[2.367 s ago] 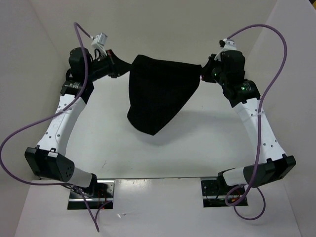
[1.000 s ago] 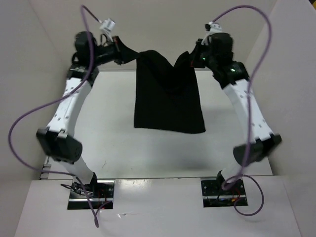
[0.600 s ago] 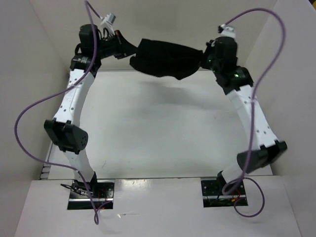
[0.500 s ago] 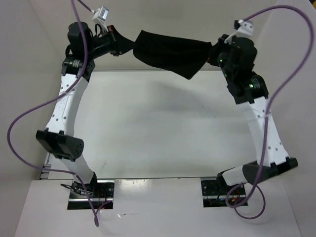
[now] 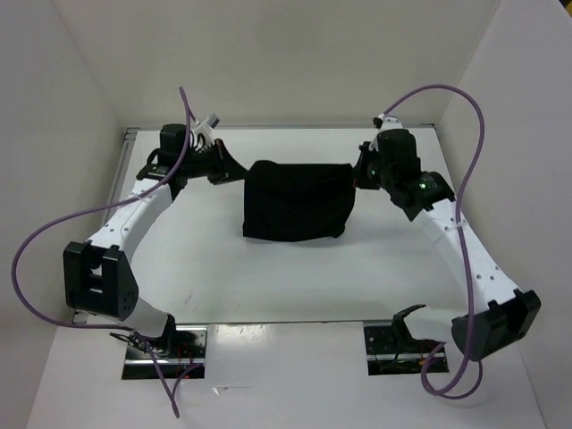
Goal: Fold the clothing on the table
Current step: Flatten the skirt out
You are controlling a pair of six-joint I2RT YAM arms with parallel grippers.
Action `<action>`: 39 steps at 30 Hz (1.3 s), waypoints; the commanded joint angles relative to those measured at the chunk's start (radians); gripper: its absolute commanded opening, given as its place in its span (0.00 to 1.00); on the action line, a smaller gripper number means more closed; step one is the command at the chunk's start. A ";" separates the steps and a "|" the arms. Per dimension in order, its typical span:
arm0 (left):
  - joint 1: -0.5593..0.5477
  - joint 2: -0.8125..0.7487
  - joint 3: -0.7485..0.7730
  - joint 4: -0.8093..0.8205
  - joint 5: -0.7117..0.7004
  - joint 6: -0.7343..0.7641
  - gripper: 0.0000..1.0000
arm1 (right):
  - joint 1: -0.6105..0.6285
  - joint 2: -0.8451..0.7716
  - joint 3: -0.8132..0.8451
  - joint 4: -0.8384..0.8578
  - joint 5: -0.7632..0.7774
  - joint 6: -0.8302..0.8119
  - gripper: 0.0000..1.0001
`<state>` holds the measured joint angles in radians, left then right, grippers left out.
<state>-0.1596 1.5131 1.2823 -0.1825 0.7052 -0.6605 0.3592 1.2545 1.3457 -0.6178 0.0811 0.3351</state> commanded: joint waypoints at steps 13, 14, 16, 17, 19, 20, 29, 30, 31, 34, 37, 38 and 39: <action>0.014 -0.522 0.005 -0.055 0.211 0.133 0.00 | 0.020 -0.452 0.075 -0.007 -0.179 -0.151 0.00; 0.014 -0.569 0.005 -0.055 0.211 0.133 0.01 | 0.020 -0.463 0.075 -0.007 -0.179 -0.163 0.00; 0.014 -0.612 -0.008 -0.046 0.170 0.133 0.02 | 0.020 -0.477 0.075 -0.007 -0.166 -0.163 0.00; 0.014 -0.638 -0.008 -0.046 0.140 0.133 0.03 | 0.020 -0.477 0.075 -0.007 -0.149 -0.163 0.00; 0.014 -0.639 -0.017 -0.046 0.093 0.144 0.03 | 0.020 -0.440 0.050 -0.007 -0.149 -0.163 0.00; 0.014 -0.602 -0.027 -0.046 0.067 0.144 0.03 | 0.020 -0.400 0.050 0.004 -0.139 -0.163 0.00; 0.014 -0.177 -0.152 0.144 -0.108 0.069 0.03 | -0.020 -0.040 -0.062 0.234 -0.115 -0.151 0.00; 0.014 -0.135 -0.152 0.167 -0.118 0.068 0.03 | -0.029 0.042 -0.062 0.249 -0.125 -0.142 0.00; 0.014 -0.044 -0.132 0.196 -0.128 0.068 0.03 | -0.042 0.078 -0.062 0.282 -0.126 -0.142 0.00; 0.023 0.148 -0.023 0.216 -0.139 0.068 0.03 | -0.077 0.203 -0.014 0.303 -0.126 -0.133 0.00; 0.023 0.291 0.050 0.245 -0.115 0.044 0.03 | -0.107 0.289 0.023 0.322 -0.144 -0.133 0.00; 0.032 0.318 0.092 0.258 -0.115 0.035 0.03 | -0.108 0.302 0.023 0.338 -0.132 -0.133 0.00; 0.032 0.362 0.110 0.258 -0.115 0.024 0.03 | -0.108 0.322 0.023 0.348 -0.116 -0.133 0.00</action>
<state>-0.1406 1.8473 1.2865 -0.0425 0.5816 -0.6094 0.2665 1.5757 1.3014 -0.3962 -0.0650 0.2008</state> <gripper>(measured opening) 0.029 0.007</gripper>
